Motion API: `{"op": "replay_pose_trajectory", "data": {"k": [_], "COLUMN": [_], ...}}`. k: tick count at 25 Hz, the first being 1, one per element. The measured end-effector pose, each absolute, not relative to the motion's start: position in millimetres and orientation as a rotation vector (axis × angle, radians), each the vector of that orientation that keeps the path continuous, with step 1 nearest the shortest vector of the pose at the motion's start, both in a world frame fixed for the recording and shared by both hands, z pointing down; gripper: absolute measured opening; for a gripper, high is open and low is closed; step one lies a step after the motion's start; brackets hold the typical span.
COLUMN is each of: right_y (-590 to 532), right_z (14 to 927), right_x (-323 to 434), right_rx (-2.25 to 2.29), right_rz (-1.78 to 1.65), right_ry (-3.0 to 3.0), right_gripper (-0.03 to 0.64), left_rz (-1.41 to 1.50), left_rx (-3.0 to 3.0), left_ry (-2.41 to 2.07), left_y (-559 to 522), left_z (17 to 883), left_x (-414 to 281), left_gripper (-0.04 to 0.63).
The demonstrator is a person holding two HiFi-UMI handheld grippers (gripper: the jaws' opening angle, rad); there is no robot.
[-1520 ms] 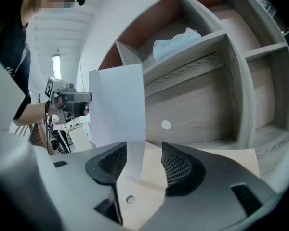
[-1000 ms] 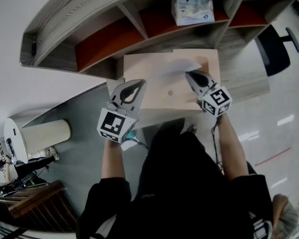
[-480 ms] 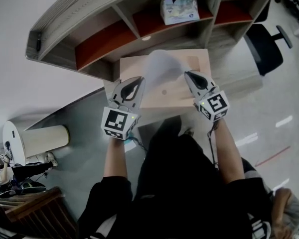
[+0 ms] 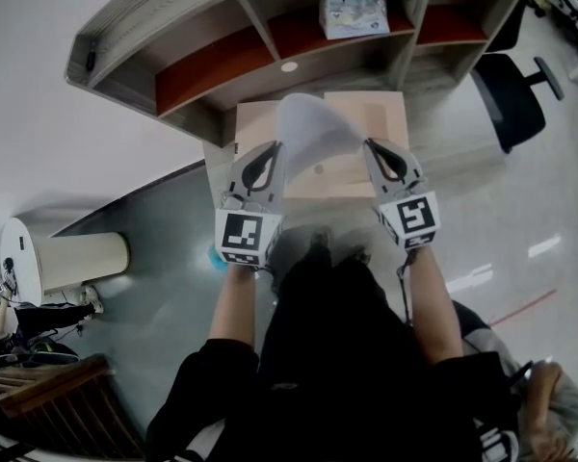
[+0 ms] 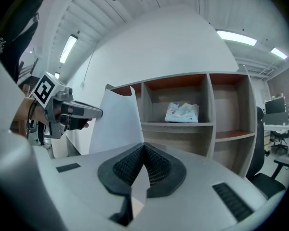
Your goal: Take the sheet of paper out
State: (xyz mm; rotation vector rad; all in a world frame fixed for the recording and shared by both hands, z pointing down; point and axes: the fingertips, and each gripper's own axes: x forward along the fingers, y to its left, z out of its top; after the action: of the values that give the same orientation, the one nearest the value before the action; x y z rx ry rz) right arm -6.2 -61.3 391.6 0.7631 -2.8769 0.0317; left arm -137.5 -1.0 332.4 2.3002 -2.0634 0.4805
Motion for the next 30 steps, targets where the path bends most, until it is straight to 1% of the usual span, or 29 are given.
{"op": "replay_pose_trajectory", "data": {"k": [4, 11, 30], "right_y": [-48.9, -16.4, 82.2], "right_z": [373.0, 365.7, 331.2], "right_x": [-4.5, -1.1, 17.7], "right_rx": [0.841, 0.979, 1.186], "right_rz": [0.004, 0.011, -0.09], "right_ry": [-2.859, -2.784, -2.725], "right_gripper": [0.015, 0.015, 0.015], "left_rz": [0.43, 0.3, 0.224], "left_rx": [2.297, 2.291, 2.382], "left_ry": [-2.117, -2.12, -2.022], "left_y": [6.1, 26.1, 110.9], "left_z": [324.6, 322.1, 313.7], "left_x": [-134.2, -138.1, -119.0], "left_gripper": [0.043, 0.043, 0.043]}}
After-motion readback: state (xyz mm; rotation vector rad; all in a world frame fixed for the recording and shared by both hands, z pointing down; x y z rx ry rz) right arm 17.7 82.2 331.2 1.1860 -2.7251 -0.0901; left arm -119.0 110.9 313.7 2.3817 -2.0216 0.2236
